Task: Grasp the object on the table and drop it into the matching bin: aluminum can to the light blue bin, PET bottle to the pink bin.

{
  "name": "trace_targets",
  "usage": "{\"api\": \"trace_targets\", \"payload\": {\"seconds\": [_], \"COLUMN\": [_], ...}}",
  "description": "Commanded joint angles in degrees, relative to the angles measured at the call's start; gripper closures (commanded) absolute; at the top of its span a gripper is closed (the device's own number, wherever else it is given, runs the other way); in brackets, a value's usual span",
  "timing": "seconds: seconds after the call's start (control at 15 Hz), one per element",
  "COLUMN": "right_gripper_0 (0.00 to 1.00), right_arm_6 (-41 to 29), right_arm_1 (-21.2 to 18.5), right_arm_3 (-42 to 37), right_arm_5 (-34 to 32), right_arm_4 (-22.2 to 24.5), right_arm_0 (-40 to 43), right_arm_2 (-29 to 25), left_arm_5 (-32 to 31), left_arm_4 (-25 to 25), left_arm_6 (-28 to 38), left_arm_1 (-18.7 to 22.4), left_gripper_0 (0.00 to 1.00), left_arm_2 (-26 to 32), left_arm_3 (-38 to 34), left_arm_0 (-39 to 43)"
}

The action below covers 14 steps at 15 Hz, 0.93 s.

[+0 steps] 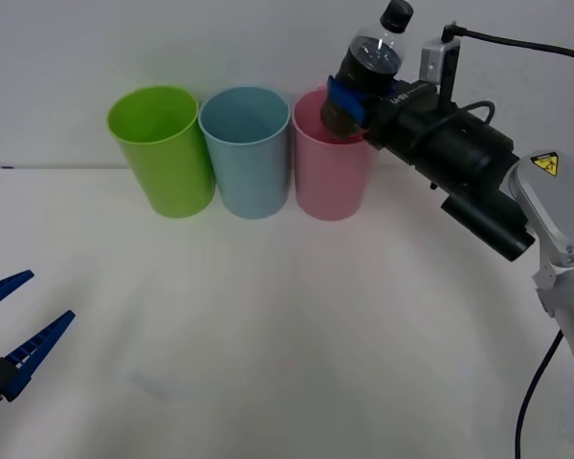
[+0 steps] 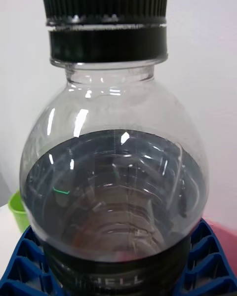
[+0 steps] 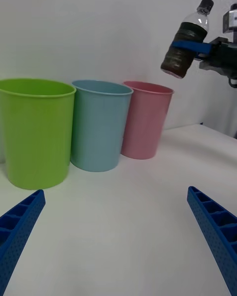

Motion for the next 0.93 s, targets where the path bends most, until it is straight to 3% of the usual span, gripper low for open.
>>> {"api": "trace_targets", "payload": {"seconds": [0.07,0.53,0.93], "right_gripper_0": [1.00,1.00,1.00], "right_arm_6": [0.16,1.31,2.19], "right_arm_1": [2.85,7.33,7.95], "right_arm_3": [5.00,13.00,13.61], "right_arm_5": [1.00,6.71,7.94], "right_arm_4": [3.21,7.95,9.01], "right_arm_0": [-3.74,-9.37,-9.54], "right_arm_2": [-1.53,-2.76,-2.76], "left_arm_5": [0.00,0.00,0.00], "left_arm_4": [0.00,0.00,0.00], "left_arm_6": [0.00,0.00,0.00], "left_arm_1": [0.00,0.00,0.00], "left_gripper_0": [0.00,0.00,0.00], "left_arm_2": [0.00,0.00,0.00], "left_arm_3": [0.00,0.00,0.00], "left_arm_0": [0.00,0.00,0.00]}}
